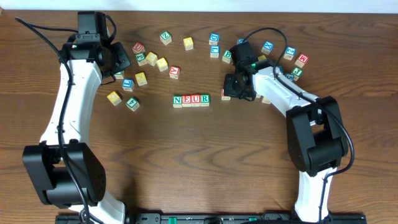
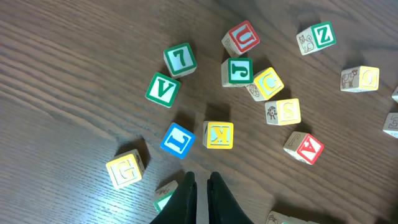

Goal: Spell out NEURIPS
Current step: 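Push the red I left toward the R with the right gripper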

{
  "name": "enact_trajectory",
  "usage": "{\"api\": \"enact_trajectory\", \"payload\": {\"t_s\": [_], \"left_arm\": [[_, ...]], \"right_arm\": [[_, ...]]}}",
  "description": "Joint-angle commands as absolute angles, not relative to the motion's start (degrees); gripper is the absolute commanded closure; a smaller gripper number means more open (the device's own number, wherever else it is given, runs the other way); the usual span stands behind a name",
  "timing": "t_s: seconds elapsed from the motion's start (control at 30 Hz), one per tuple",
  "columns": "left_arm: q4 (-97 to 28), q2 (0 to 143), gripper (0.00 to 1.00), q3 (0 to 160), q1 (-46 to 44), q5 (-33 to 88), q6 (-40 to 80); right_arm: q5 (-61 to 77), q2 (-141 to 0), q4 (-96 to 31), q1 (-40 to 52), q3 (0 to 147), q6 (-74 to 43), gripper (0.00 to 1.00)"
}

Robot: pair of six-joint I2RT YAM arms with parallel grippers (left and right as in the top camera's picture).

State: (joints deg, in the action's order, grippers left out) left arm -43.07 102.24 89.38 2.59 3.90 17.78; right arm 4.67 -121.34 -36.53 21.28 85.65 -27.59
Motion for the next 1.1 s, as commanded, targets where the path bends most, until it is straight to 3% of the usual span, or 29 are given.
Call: {"api": "enact_trajectory", "payload": {"t_s": [0.0,1.07], "left_arm": [[-43.20,102.67,0.92,88.92,2.72,2.94,17.65],[-43.20,102.67,0.92,88.92,2.72,2.96,17.67]], "right_arm": [[4.69,-122.13,-36.42,21.15,85.47,-26.50,0.99],[4.60,-122.17,-34.46,25.61,85.47,-22.44,0.99]]}}
